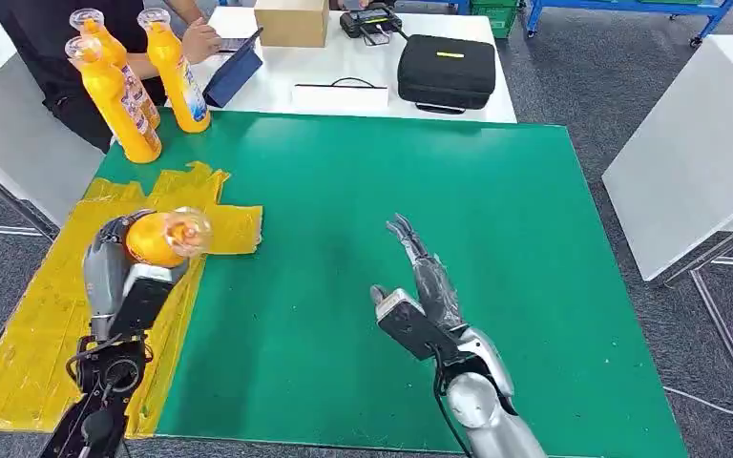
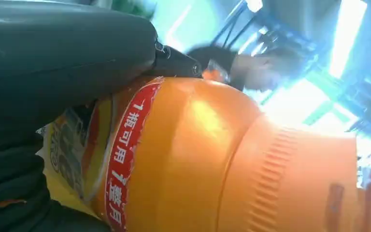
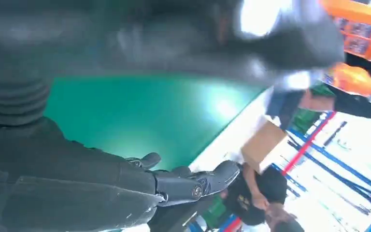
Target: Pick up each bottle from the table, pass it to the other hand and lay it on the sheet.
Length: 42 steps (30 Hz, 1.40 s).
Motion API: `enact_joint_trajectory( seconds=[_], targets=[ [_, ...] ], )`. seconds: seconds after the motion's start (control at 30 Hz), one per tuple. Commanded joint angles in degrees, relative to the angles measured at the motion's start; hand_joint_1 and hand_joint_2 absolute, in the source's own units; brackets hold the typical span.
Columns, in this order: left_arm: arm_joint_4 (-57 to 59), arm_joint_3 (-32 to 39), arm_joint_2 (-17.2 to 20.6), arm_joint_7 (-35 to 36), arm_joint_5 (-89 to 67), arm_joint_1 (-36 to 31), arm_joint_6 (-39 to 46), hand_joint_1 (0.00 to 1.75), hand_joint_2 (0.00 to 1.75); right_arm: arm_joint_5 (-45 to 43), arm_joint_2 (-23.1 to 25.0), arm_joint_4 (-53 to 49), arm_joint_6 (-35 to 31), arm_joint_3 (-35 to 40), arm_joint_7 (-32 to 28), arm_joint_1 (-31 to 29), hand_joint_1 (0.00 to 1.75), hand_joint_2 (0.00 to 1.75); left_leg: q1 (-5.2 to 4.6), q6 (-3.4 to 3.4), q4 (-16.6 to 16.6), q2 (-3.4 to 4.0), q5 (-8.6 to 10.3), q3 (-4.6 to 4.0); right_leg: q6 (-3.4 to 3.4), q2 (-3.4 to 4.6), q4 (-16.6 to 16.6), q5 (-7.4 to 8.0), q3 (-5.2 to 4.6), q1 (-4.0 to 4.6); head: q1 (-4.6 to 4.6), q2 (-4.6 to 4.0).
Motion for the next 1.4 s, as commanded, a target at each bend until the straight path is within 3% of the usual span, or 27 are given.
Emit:
enact_joint_trajectory(
  seconds=[0.03,0.13,0.3,0.33,0.37,0.63,0.67,0.83,1.07,1.17,1.27,1.3,1.4],
  targets=[
    [24.5,-1.3,2.5,3.2,-16.9,-4.7,2.2,1.75,1.75,-2.3,-1.8,-6.6,2.3,-1.1,-0.2,2.3,0.00,0.00,0.01,-0.13,-0.1,-0.07,-0.04,0.30,-0.14,-0.15,0.0,-0.07,0.29,0.03,-0.02,0.00],
    [30.6,-2.4,1.3,3.6,-20.6,-5.2,4.6,1.75,1.75,-2.3,-1.9,-5.8,2.3,-0.9,-0.3,2.2,0.00,0.00,-0.04,-0.10,-0.1,-0.10,0.00,0.29,-0.11,-0.19,-0.1,-0.05,0.28,-0.02,-0.02,0.00],
    [40.1,-6.5,0.0,3.5,-24.8,-7.8,0.8,1.75,1.75,-3.4,-2.0,-4.9,2.9,-1.1,-0.5,2.3,0.00,0.00,0.02,-0.15,-0.1,-0.10,-0.08,0.40,-0.15,-0.23,-0.1,-0.12,0.40,0.04,-0.02,0.00],
    [41.5,-7.3,0.0,4.2,-25.7,-8.5,1.2,0.58,1.75,-3.6,-1.9,-4.8,3.1,-1.3,-0.6,2.3,0.00,0.00,0.01,-0.18,-0.1,-0.14,-0.10,0.45,-0.18,-0.29,0.0,-0.16,0.45,0.04,0.00,0.00],
    [42.5,-7.3,-0.3,4.4,-25.5,-9.1,0.1,0.00,0.00,-3.6,-1.9,-4.7,3.3,-1.4,-0.7,2.3,0.00,0.00,0.00,-0.12,-0.1,-0.14,-0.03,0.29,-0.12,-0.25,0.0,-0.09,0.29,0.02,-0.02,0.00],
    [41.3,-5.9,-0.9,7.1,-23.8,-10.4,0.4,0.00,0.00,-4.1,-1.8,-4.1,4.0,-2.2,-1.0,2.2,0.00,0.00,-0.01,-0.15,-0.1,-0.09,-0.03,0.43,-0.16,-0.17,0.0,-0.02,0.45,0.02,-0.02,0.00],
    [37.3,-3.6,-1.9,4.4,-19.5,-9.5,1.7,0.00,0.00,-4.3,-1.5,-4.2,4.0,-2.8,-1.0,2.4,0.00,0.00,0.03,-0.19,0.0,-0.11,-0.03,0.46,-0.19,-0.20,0.0,-0.02,0.49,0.05,-0.04,0.00],
    [30.3,-3.3,-2.0,5.8,-18.3,-8.0,-0.1,0.00,0.00,-4.8,-1.5,-4.7,4.3,-3.4,-0.9,2.8,0.00,0.00,0.02,-0.25,0.0,-0.08,0.06,0.31,-0.28,-0.16,0.0,0.10,0.28,0.04,-0.04,0.00],
    [6.8,0.1,-6.9,-2.5,-6.1,-2.7,10.2,0.00,0.00,-6.4,-1.7,-4.7,4.5,-4.4,-1.1,3.0,0.00,0.00,0.07,-0.25,0.1,-0.17,0.04,0.18,-0.27,-0.33,0.1,0.02,0.21,0.10,-0.02,0.00],
    [-2.1,3.3,-11.9,-12.9,5.2,-1.8,11.5,0.00,0.00,-8.4,-1.9,-3.3,4.1,-4.7,-2.1,2.7,0.00,0.00,0.05,-0.21,0.1,-0.20,0.10,0.08,-0.23,-0.25,0.0,0.08,0.14,0.07,0.00,0.00],
    [-10.2,-2.1,-14.7,-18.8,21.8,-0.6,11.5,0.00,0.00,-12.2,-1.9,-1.1,2.4,-4.9,-5.2,2.1,0.00,0.00,0.06,-0.24,0.1,-0.21,0.06,0.10,-0.26,-0.30,0.1,0.04,0.17,0.09,-0.04,0.00],
    [-12.2,-5.7,-14.0,-19.0,26.7,0.0,9.1,0.00,0.00,-11.6,-1.7,-0.9,0.2,-5.0,-5.8,2.1,0.00,0.00,0.03,-0.20,0.1,-0.29,0.11,0.02,-0.22,-0.34,0.0,0.08,0.11,0.05,-0.02,0.00],
    [-13.7,-9.3,-14.1,-19.4,29.4,0.8,7.9,0.00,0.00,-11.7,-1.7,-1.2,-0.7,-4.7,-6.1,2.1,0.00,0.00,0.00,-0.23,0.1,-0.21,0.08,0.07,-0.26,-0.26,0.0,0.07,0.15,0.03,-0.02,0.00]
  ],
)
